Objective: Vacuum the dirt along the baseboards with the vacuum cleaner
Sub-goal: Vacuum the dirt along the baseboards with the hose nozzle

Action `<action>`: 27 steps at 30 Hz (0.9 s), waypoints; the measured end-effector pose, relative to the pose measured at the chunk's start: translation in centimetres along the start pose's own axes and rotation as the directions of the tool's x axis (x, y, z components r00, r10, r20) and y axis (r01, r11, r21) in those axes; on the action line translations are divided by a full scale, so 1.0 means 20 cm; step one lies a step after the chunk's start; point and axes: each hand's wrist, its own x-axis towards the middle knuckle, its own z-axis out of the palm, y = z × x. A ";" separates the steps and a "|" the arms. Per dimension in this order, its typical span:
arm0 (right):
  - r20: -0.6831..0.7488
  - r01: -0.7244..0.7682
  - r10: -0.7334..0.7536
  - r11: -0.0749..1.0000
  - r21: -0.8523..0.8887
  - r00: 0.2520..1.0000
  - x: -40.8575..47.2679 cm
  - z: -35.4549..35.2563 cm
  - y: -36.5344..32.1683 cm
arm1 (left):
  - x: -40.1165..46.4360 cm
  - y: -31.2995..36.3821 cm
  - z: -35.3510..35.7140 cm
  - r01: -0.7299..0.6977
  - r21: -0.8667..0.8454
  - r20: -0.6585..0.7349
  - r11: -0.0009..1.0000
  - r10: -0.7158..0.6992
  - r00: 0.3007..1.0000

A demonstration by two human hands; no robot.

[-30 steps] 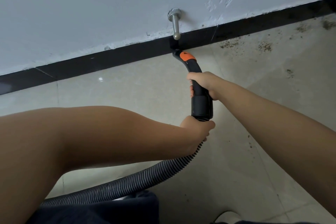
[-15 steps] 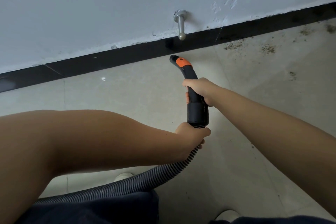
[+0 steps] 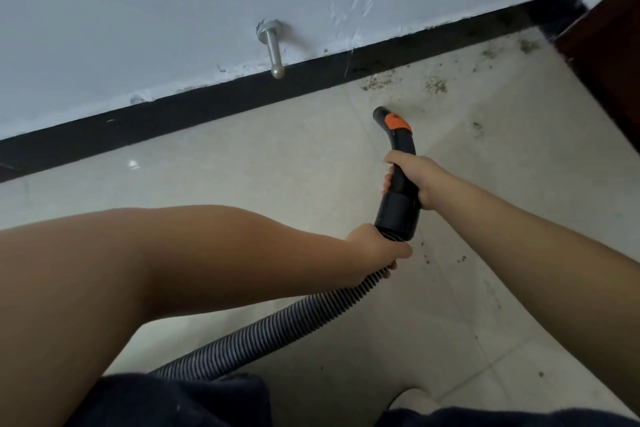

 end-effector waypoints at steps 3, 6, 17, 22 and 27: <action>-0.017 -0.006 0.005 0.999 -0.032 1.000 0.02 0.02 -0.07 | 0.03 0.04 -0.02 0.006 -0.063 -0.006 0.998 -0.007 1.000; -0.039 -0.005 0.003 0.998 -0.059 0.999 0.02 0.05 -0.14 | 0.04 0.09 -0.05 -0.002 -0.117 -0.002 0.993 0.002 1.000; -0.166 -0.138 0.131 0.990 -0.028 0.977 -0.12 -0.10 -0.18 | -0.06 0.21 -0.04 -0.052 -0.045 0.173 0.998 0.059 0.983; -0.132 -0.092 0.086 0.995 -0.042 0.988 -0.09 -0.08 -0.13 | -0.04 0.16 0.01 -0.046 -0.029 0.115 0.998 0.049 0.992; -0.089 -0.099 0.090 0.990 -0.101 0.992 -0.09 -0.14 -0.15 | -0.04 0.19 0.06 -0.021 -0.002 0.071 1.000 0.021 0.997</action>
